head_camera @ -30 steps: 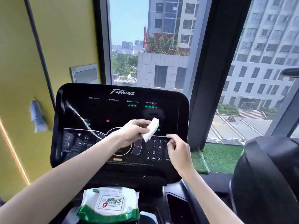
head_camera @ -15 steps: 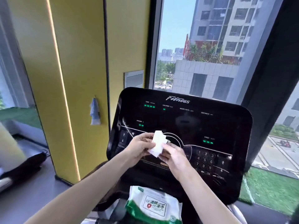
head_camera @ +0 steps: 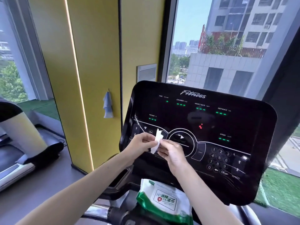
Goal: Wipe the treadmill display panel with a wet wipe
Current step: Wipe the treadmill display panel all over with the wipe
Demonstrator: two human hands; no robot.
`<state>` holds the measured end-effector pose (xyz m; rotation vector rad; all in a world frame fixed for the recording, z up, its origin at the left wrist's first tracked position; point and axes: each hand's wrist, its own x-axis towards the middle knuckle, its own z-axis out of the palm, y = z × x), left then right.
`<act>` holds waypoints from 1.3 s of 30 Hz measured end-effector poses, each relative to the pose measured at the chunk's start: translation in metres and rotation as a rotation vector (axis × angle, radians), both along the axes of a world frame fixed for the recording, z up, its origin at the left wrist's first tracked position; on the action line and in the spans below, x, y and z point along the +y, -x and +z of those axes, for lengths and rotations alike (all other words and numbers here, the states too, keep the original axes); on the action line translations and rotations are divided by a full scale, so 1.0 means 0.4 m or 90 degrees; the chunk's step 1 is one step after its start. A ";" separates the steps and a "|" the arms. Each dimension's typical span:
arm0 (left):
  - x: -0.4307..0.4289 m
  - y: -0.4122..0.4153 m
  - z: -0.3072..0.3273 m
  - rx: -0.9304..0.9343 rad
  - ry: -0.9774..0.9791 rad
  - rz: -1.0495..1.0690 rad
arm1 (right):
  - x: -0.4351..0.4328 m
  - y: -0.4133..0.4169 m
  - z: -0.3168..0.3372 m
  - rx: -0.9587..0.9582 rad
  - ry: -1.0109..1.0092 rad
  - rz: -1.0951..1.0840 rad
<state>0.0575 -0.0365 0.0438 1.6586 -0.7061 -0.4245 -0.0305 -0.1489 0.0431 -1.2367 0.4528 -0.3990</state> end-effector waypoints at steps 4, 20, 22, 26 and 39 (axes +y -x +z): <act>-0.004 0.015 -0.019 0.052 0.026 -0.008 | -0.009 0.011 -0.008 0.012 0.028 0.005; 0.126 -0.005 -0.025 0.388 0.123 0.188 | 0.037 0.000 -0.044 0.142 -0.009 0.109; 0.151 -0.012 -0.023 0.356 0.102 0.203 | 0.056 -0.007 -0.048 0.186 -0.002 0.111; 0.180 -0.013 -0.021 0.216 0.012 0.131 | 0.091 -0.015 -0.026 0.142 -0.112 0.175; 0.224 0.005 -0.009 0.140 -0.086 0.026 | 0.128 -0.041 -0.038 0.057 0.013 0.209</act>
